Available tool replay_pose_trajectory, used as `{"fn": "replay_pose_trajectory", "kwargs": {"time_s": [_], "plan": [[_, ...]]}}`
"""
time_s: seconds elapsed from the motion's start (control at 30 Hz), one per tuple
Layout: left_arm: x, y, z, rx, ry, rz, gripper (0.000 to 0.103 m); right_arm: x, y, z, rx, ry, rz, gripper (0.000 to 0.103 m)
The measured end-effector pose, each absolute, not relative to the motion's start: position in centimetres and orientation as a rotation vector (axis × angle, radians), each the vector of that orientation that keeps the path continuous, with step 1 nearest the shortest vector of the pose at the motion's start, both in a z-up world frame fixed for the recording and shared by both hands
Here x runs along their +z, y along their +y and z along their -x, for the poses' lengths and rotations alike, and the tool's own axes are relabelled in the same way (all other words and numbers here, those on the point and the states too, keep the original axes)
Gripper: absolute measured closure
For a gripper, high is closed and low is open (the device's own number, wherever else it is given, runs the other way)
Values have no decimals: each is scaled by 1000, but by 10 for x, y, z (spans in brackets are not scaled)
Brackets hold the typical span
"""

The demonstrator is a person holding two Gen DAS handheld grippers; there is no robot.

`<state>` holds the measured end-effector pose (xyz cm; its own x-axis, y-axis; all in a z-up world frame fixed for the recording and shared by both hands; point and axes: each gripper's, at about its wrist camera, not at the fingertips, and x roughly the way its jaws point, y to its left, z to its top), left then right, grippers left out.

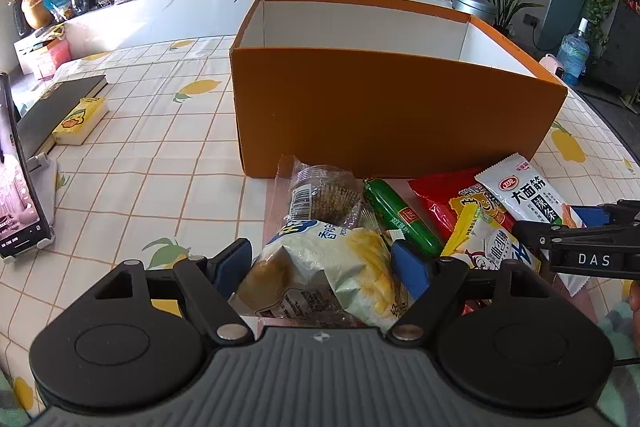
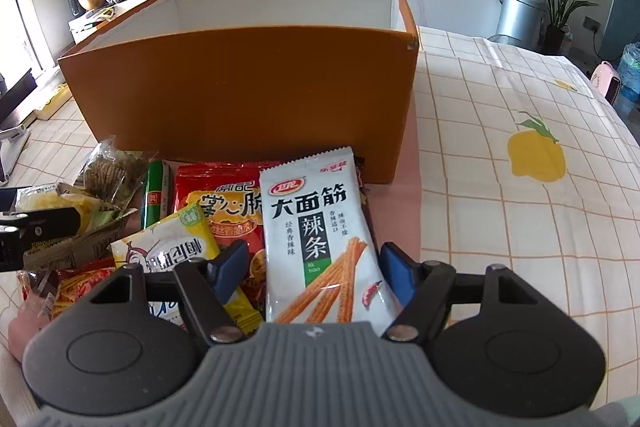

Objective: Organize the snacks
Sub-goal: 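Move the right gripper to the white spicy strip bag while the left gripper reaches the pale chip bag, then close the right gripper on the white bag while the left gripper closes on the chip bag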

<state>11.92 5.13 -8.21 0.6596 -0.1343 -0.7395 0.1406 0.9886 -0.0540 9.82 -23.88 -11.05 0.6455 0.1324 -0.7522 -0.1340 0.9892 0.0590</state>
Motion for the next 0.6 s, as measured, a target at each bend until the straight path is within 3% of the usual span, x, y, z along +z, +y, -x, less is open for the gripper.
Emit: {"fn": "replay_pose_trajectory", "kwargs": {"time_s": [0.17, 0.3, 0.37, 0.6], "plan": [[-84, 46, -120, -156, 842, -38, 10, -111, -238, -96, 154, 849, 13, 50], [-84, 42, -121, -159, 845, -59, 10, -109, -237, -93, 161, 834, 15, 54], [-84, 40, -120, -169, 840, -67, 17, -109, -238, -92, 163, 829, 9, 56], [-82, 39, -115, -163, 817, -71, 30, -101, -241, -81, 175, 769, 5, 57]]}}
